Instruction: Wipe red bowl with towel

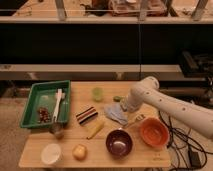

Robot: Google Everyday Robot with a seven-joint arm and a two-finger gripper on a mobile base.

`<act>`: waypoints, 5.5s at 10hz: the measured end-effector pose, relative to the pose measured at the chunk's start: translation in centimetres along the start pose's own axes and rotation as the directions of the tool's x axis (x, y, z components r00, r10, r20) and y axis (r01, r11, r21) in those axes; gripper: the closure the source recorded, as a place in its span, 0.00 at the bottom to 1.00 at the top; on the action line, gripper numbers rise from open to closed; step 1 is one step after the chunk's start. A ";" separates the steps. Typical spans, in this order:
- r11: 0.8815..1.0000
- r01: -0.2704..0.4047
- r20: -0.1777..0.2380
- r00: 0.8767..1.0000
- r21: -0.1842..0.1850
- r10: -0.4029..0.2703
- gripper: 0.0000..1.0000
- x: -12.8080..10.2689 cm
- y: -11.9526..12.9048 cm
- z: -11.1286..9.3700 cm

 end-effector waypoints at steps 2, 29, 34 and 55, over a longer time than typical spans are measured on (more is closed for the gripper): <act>0.999 0.015 0.020 1.000 -0.028 -0.014 0.35 -0.2 -1.1 2.3; 0.975 -0.214 -0.021 0.977 -0.060 0.213 1.00 9.4 3.2 -13.4; 0.971 -0.233 -0.010 0.972 -0.055 0.233 1.00 9.4 3.6 -13.1; 0.898 -0.427 0.034 0.901 -0.106 0.432 1.00 9.3 18.9 -6.6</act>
